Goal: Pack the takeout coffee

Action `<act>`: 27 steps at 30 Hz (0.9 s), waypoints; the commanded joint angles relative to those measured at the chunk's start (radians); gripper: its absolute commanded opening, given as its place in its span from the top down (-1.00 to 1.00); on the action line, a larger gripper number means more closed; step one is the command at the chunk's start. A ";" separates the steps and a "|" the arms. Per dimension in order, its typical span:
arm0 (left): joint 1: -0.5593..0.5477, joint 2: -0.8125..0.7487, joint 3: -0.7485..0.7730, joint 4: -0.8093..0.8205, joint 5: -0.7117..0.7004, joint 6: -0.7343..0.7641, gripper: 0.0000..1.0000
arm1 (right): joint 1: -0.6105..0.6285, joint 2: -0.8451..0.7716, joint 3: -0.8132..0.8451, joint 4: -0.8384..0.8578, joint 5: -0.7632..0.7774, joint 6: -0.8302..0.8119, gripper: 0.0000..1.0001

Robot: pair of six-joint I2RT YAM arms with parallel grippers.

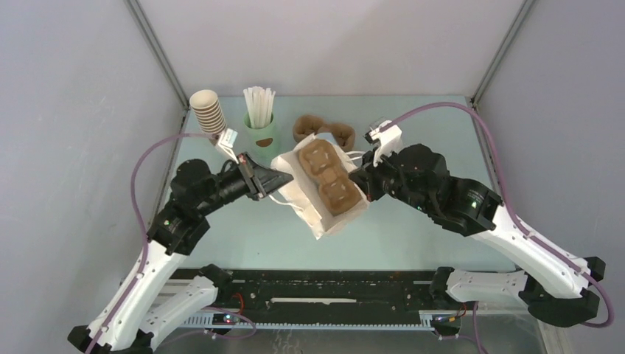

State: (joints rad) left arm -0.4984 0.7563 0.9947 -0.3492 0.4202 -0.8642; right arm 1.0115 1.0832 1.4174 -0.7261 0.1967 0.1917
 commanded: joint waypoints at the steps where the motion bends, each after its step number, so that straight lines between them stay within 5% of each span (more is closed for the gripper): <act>1: -0.028 -0.006 -0.139 0.065 0.023 0.034 1.00 | 0.048 -0.014 -0.073 0.274 0.104 -0.147 1.00; 6: -0.058 -0.027 -0.218 0.042 -0.009 0.056 1.00 | 0.172 0.040 -0.097 0.331 0.282 -0.289 1.00; 13: -0.063 -0.043 -0.199 0.009 -0.023 0.069 1.00 | 0.185 0.060 -0.119 0.332 0.307 -0.265 1.00; 27: -0.062 -0.023 -0.074 -0.120 -0.092 0.063 1.00 | 0.174 0.028 -0.094 0.084 0.327 0.084 0.97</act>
State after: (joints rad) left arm -0.5583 0.7425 0.8360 -0.4423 0.3649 -0.8108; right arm 1.1896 1.1446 1.2800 -0.5713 0.5117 0.0872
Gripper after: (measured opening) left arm 0.015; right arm 0.018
